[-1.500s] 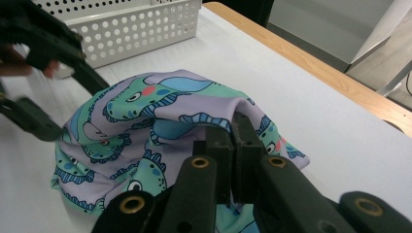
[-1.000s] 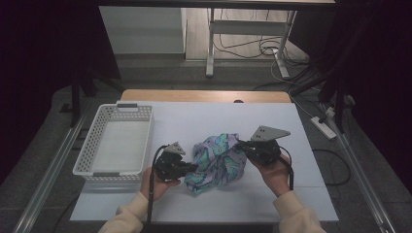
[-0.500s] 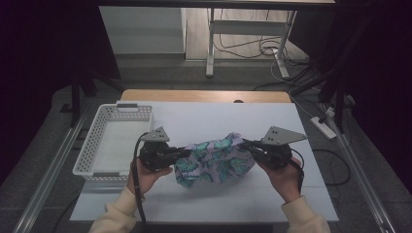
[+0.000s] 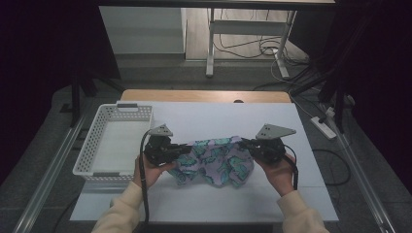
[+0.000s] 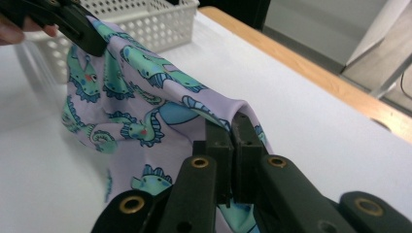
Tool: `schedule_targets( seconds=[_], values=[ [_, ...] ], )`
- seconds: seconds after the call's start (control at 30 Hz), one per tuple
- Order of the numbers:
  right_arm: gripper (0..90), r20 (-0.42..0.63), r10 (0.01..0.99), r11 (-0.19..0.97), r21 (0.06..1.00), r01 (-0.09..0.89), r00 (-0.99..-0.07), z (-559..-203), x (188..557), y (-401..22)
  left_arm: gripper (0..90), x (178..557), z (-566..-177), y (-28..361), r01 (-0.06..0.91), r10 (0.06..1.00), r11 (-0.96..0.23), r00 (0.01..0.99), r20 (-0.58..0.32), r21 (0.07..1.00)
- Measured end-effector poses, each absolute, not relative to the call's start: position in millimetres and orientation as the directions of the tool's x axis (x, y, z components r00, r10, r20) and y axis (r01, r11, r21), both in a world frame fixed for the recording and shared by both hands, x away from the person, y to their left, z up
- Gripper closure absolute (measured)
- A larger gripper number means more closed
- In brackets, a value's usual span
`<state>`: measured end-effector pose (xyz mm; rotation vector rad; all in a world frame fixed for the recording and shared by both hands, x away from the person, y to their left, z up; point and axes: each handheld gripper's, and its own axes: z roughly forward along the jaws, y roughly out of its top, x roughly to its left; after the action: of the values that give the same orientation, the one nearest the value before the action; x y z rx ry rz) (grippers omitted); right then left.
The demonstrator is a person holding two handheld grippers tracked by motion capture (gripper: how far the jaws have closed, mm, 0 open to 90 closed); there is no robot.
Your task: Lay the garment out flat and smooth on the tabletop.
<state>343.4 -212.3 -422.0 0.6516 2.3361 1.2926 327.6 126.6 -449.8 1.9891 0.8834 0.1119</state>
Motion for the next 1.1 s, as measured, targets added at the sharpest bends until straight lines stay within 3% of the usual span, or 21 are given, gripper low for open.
schedule_targets(
  seconds=[0.27, 0.33, 0.4, 0.5, 0.63, 1.1],
  values=[
    [87.5, -0.134, 0.6, 0.505, 0.828, 0.244, -0.789, -430, 374, -210, 85.3, 359, -455, 120, 0.572, 0.649, -0.289, 0.707, -0.283, 0.768],
    [84.9, -0.129, 0.622, 0.508, 0.817, 0.272, -0.772, -433, 385, -211, 81.0, 370, -458, 117, 0.591, 0.67, -0.299, 0.689, -0.276, 0.749],
    [76.0, -0.117, 0.646, 0.505, 0.806, 0.308, -0.754, -438, 395, -214, 71.5, 376, -460, 115, 0.606, 0.69, -0.307, 0.673, -0.266, 0.734],
    [51.8, -0.066, 0.682, 0.461, 0.812, 0.358, -0.728, -442, 399, -217, 48.1, 371, -456, 114, 0.592, 0.691, -0.318, 0.679, -0.246, 0.741],
    [45.1, -0.048, 0.676, 0.424, 0.842, 0.335, -0.735, -438, 386, -223, 34.4, 356, -446, 115, 0.561, 0.702, -0.335, 0.684, -0.196, 0.757],
    [39.8, -0.027, 0.611, 0.421, 0.858, 0.295, -0.792, -444, 356, -225, 30.6, 323, -447, 122, 0.522, 0.661, -0.39, 0.732, -0.163, 0.759]
  ],
)
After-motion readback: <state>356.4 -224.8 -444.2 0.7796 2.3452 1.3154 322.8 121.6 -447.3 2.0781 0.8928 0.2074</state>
